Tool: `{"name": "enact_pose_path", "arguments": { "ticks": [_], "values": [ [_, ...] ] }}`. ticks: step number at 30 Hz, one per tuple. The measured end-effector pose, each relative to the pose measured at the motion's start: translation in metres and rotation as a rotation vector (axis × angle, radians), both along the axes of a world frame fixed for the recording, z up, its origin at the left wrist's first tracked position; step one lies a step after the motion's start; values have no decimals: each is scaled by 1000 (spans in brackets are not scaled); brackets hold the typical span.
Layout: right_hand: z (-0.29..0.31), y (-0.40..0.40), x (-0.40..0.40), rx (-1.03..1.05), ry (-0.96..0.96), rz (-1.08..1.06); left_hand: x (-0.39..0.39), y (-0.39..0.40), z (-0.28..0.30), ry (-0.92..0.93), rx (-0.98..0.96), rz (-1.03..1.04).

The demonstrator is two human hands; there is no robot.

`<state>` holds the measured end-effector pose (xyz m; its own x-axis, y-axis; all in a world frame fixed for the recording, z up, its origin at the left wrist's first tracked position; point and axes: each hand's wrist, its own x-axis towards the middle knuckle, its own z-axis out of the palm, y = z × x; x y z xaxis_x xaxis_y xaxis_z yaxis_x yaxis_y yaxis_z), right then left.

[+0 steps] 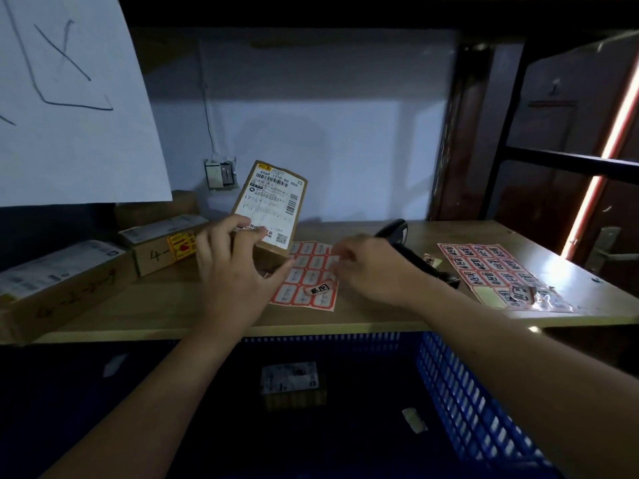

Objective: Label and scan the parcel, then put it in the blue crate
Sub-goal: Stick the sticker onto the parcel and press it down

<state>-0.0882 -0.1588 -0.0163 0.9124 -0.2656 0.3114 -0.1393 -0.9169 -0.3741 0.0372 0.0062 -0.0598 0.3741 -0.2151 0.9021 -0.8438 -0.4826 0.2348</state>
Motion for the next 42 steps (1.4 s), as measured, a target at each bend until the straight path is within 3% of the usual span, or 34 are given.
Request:
{"name": "enact_pose_path", "arguments": {
  "ticks": [7, 17, 25, 29, 33, 42],
  "values": [
    [-18, 3, 17, -17, 194, 70, 0, 2, 0, 7, 9, -2],
    [-24, 4, 22, 45, 101, 9, 3, 1, -1, -26, -25, -2],
    [7, 11, 16, 583, -217, -8, 3, 1, -3, -15, -16, -5],
    [26, 27, 14, 842, -407, 20, 6, 1, -5, -159, 7, -14],
    [35, 40, 15, 903, -427, 97, 7, -1, -6, -280, 24, -48],
    [36, 47, 28, 948, -427, 77, 7, 0, -6, -338, 7, -87]
  ]
}}
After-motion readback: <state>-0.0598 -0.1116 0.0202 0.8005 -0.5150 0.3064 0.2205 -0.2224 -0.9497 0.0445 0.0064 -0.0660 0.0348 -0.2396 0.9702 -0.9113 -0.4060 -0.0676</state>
